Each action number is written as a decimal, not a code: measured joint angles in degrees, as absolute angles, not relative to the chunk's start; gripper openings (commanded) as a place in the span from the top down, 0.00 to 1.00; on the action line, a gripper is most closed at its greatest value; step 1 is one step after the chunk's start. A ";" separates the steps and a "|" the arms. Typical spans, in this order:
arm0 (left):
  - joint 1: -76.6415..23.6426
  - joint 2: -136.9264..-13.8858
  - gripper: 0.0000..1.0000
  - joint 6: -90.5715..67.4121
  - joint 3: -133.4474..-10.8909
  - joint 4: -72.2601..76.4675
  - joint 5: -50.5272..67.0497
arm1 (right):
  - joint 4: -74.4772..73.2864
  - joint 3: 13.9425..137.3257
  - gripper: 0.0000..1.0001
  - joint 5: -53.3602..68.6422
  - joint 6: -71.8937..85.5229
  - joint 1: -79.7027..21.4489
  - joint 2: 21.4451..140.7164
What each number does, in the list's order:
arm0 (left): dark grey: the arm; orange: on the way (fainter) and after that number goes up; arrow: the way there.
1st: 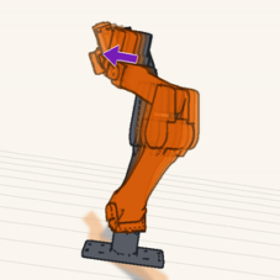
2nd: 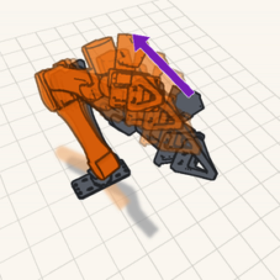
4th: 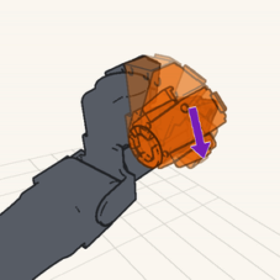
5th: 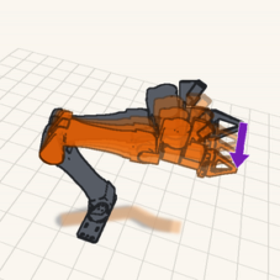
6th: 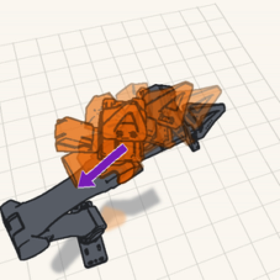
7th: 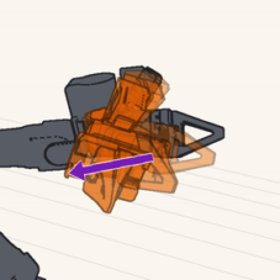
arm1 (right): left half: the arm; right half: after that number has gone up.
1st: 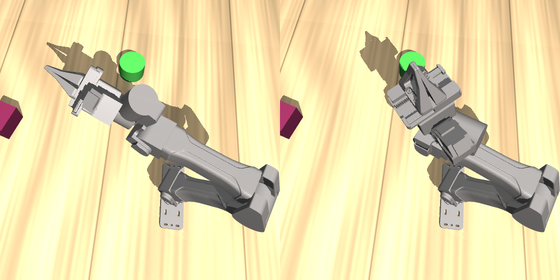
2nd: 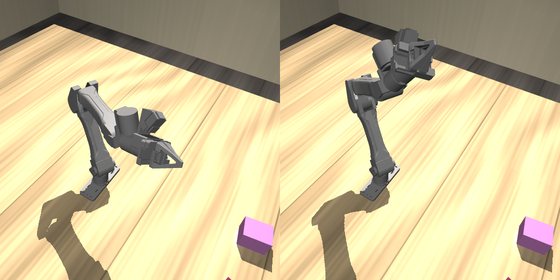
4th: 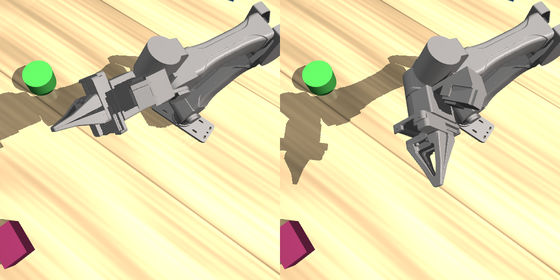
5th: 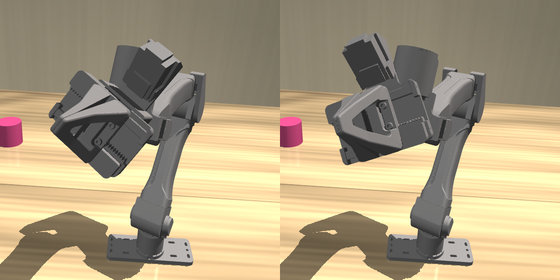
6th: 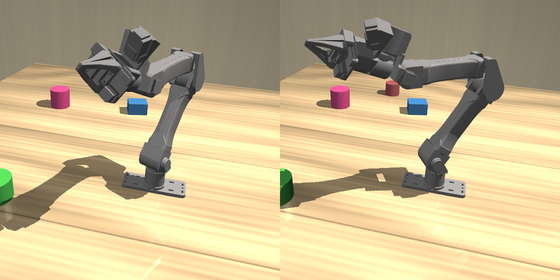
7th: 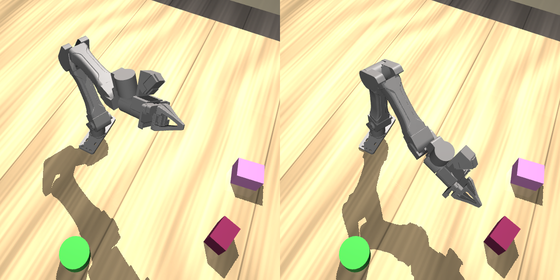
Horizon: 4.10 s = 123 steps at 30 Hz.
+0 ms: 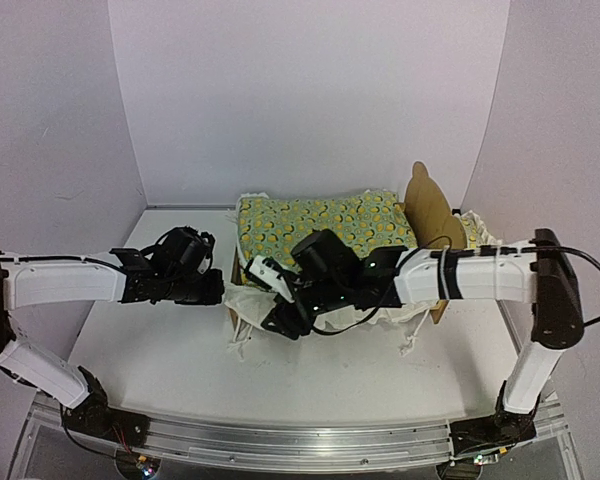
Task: Set up the pet bed
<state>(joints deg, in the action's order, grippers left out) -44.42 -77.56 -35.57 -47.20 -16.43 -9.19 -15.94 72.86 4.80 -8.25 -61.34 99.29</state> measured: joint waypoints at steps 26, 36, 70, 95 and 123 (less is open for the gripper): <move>-43.81 -55.94 0.18 -41.17 -33.26 -13.72 -2.28 | 2.13 77.25 0.58 -3.33 19.11 -61.54 119.83; -43.81 -53.91 0.15 -47.00 -15.16 7.05 6.04 | 6.22 79.05 0.43 3.55 14.76 -55.40 121.58; -53.89 -95.90 0.54 -41.12 -43.83 4.93 -10.20 | 8.23 66.04 0.58 5.74 23.38 -55.07 115.26; -57.95 -90.13 1.00 -36.60 -52.66 -16.97 -28.67 | 20.16 65.52 0.40 12.51 1.19 -56.03 118.91; -50.02 -78.83 1.00 -29.58 -48.99 -12.86 -25.67 | 5.02 94.63 0.44 12.32 -12.19 -56.40 138.67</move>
<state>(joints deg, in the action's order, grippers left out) -50.02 -78.83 -29.58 -48.99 -12.86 -25.67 5.02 94.63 12.32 -12.19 -56.40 138.67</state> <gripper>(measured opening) 0.005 0.675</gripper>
